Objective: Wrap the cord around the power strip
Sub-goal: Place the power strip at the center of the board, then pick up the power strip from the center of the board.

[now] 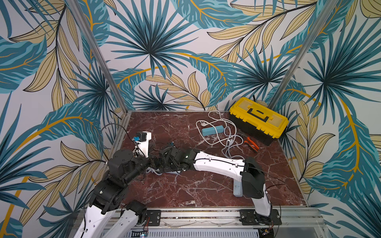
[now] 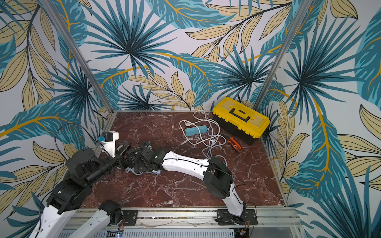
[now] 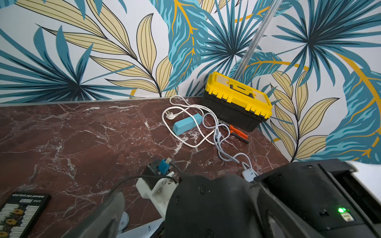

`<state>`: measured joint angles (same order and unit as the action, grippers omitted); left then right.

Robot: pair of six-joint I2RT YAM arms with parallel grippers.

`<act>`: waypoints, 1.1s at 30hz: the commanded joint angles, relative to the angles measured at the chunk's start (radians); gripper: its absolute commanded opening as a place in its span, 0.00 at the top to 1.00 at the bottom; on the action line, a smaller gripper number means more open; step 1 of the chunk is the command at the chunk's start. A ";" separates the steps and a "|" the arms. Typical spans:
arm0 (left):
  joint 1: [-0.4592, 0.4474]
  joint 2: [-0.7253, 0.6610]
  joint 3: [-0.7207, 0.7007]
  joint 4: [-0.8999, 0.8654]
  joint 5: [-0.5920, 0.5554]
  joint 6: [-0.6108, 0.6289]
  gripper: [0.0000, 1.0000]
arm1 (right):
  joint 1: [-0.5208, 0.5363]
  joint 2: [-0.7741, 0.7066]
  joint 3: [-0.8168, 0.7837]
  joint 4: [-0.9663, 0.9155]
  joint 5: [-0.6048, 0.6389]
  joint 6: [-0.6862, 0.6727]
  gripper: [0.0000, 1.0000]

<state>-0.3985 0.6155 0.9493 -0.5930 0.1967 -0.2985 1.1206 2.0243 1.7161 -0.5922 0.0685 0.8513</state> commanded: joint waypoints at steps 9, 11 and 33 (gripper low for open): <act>0.012 0.165 0.020 0.103 0.131 0.012 0.02 | -0.183 -0.405 -0.368 -0.365 0.293 -0.011 0.16; 0.013 0.225 0.038 0.104 0.171 -0.009 0.04 | -0.217 -0.468 -0.428 -0.491 0.392 -0.007 0.15; -0.224 0.463 0.132 0.035 -0.234 -0.058 0.00 | -0.532 -0.507 -0.821 -0.262 0.282 -0.088 0.21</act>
<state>-0.6395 1.0992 1.0542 -0.5728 -0.0689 -0.3260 0.6056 1.4925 0.9318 -0.9676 0.4179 0.7898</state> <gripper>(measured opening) 0.995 0.792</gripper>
